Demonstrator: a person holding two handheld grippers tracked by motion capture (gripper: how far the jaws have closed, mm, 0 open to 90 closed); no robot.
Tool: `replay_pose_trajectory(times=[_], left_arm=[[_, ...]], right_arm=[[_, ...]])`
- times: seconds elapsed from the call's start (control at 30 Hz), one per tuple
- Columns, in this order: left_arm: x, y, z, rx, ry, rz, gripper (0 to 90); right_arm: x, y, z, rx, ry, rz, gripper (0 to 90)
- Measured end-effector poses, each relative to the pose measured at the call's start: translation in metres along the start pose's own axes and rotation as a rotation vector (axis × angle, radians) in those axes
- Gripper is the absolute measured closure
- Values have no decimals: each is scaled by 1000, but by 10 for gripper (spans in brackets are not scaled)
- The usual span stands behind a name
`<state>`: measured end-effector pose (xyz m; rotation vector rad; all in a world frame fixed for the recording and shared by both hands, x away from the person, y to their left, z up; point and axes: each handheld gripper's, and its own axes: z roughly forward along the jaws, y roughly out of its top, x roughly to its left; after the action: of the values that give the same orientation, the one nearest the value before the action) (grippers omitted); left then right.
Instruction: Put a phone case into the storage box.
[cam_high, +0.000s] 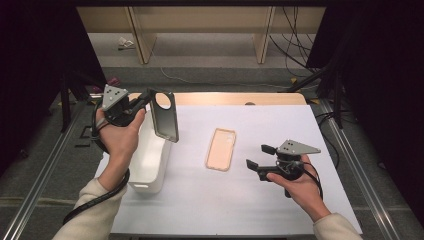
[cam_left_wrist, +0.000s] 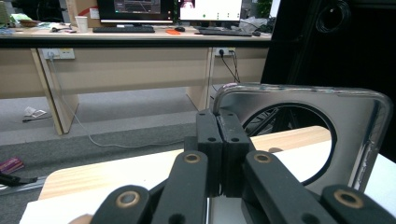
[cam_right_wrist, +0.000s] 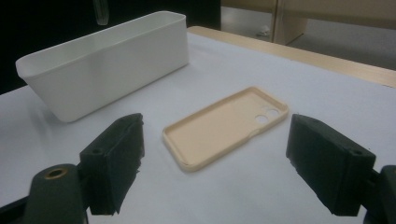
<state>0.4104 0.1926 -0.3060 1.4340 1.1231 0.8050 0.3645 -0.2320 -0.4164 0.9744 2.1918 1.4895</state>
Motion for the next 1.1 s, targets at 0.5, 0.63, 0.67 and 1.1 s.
replay_pose_trajectory(times=[0.5, 0.63, 0.67, 1.1], left_arm=[[3, 6, 12, -1, 12, 3, 887], [5, 8, 15, 2, 18, 6, 887], [6, 9, 15, 2, 20, 6, 887], [15, 14, 23, 10, 44, 8, 887]], right_arm=[[-1, -1, 1, -2, 1, 12, 201], [-1, -1, 0, -4, 2, 14, 200], [-1, -2, 0, -4, 2, 14, 200], [-1, -2, 1, -1, -3, 14, 200]])
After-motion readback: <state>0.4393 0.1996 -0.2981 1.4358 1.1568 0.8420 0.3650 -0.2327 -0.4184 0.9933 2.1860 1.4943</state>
